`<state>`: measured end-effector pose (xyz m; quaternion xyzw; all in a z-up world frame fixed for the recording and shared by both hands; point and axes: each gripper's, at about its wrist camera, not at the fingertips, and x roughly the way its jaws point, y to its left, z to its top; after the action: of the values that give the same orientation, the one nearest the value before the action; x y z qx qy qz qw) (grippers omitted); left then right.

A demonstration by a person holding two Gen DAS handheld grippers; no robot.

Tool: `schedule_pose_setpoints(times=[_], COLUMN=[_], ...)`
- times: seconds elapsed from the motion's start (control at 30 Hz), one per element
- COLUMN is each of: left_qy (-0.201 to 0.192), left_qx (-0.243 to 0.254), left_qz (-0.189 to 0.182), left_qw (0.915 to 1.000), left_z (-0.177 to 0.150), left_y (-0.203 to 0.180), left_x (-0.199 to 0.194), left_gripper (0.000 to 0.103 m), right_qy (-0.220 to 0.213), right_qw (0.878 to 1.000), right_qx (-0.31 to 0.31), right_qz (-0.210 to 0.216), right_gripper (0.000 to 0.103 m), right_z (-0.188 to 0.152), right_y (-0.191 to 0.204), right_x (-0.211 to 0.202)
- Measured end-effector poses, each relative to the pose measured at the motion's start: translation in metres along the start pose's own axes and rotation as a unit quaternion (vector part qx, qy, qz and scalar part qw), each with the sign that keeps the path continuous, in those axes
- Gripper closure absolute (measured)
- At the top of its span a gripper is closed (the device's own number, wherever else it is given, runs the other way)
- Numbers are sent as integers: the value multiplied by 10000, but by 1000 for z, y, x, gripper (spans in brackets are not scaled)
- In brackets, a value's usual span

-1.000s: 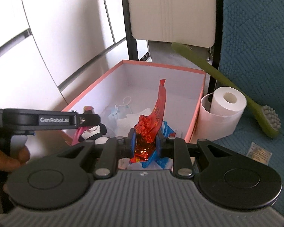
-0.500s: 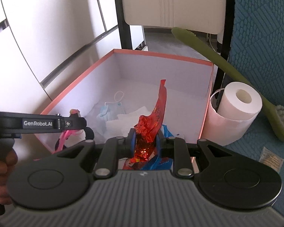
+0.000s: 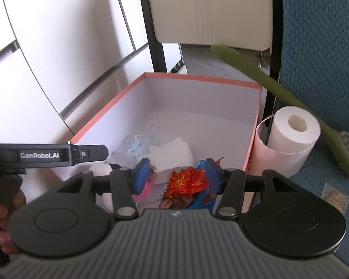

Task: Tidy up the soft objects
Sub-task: 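Open the left gripper to drop the bird toy while the right gripper releases the foil wrapper, then withdraw both open grippers from the box back over the chair seat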

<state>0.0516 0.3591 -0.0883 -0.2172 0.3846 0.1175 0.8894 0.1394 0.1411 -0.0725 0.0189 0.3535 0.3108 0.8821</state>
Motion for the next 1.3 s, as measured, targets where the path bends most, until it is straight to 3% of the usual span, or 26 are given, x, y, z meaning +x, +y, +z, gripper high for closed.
schedule_pose_setpoints(times=[0.13,0.4,0.77,1.07,1.3], left_qy=[-126,-314,-347,-372,-295], left_qx=[-186,111,187,486,718], left_qz=[-86,-49,-304,-677,-859], left_qw=[9997,9994,9988,9958,9933], left_z=[-3,-16,-51,-77,-101], left_y=[-11,-40,-77,-122,-154], left_x=[-13,-40,-63,-66,-56], left_gripper=[35,35,35,35,35], right_qy=[-123,-384,-527,-866,-844], right_qw=[9998,9990,9974,9930,9903], right_qx=[136,82,180,233,400], right_qz=[-53,-226,-468,-766,-1025], right_gripper=[48,48,48,48,48], right_z=[-4,-18,-52,-73,-99], right_y=[-9,-25,-52,-76,-103], right_x=[-15,-56,-105,-144,-163])
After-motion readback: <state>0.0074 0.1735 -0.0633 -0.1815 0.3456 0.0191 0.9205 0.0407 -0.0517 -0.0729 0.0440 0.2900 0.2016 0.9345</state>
